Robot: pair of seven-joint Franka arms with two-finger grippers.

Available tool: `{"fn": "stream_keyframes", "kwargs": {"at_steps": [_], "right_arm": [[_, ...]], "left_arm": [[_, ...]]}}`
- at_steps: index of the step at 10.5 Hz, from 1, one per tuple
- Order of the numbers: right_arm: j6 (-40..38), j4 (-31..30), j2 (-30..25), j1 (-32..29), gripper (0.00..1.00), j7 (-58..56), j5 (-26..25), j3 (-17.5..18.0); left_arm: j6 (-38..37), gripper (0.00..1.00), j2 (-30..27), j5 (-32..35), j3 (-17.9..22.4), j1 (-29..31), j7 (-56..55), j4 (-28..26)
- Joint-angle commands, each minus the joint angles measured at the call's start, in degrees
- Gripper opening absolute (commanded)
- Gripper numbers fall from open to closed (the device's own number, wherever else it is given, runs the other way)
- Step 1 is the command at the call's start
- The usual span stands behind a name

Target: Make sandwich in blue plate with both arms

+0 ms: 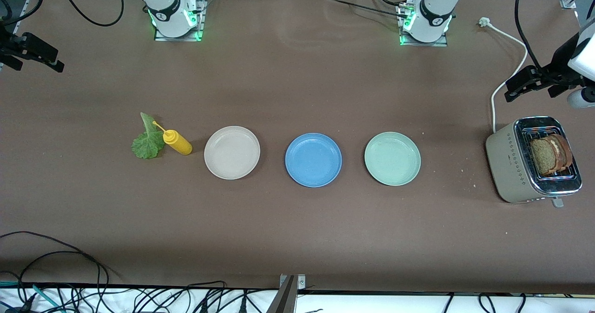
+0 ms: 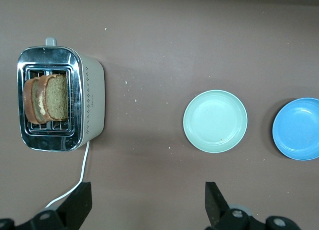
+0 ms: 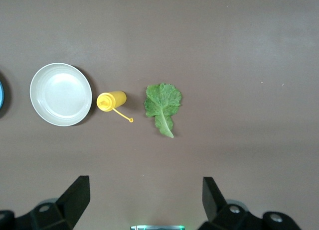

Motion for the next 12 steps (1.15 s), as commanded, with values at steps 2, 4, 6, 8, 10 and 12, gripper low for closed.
{"fn": "stream_keyframes", "kwargs": {"at_steps": [2,4,6,8,10,12], "right_arm": [[-0.9,1.4,0.3,-0.2,1.0,-0.4,0.7,-0.1],[-0.9,1.4,0.3,-0.3,1.0,-0.5,0.7,-0.3],[-0.7,1.4,0.3,-0.3,1.0,-0.5,0.8,-0.8],[-0.6,1.5,0.3,-0.3,1.0,-0.5,0.8,-1.0],[-0.5,1.5,0.3,-0.3,1.0,-0.4,0.8,-1.1],[-0.5,1.5,0.3,-0.3,1.0,-0.2,0.8,-1.1]], "left_arm": [[-1.1,1.0,-0.2,2.2,-0.3,-0.3,1.4,0.8],[-1.2,1.0,-0.3,2.3,-0.3,-0.5,1.4,0.9],[-1.2,1.0,-0.3,2.2,-0.4,-0.5,1.4,1.1],[-1.2,1.0,-0.4,1.6,-0.3,-0.4,1.3,1.2],[-1.2,1.0,-0.4,1.6,-0.2,-0.4,1.4,1.2],[-1.2,1.0,-0.4,1.6,-0.2,-0.4,1.4,1.2]]}}
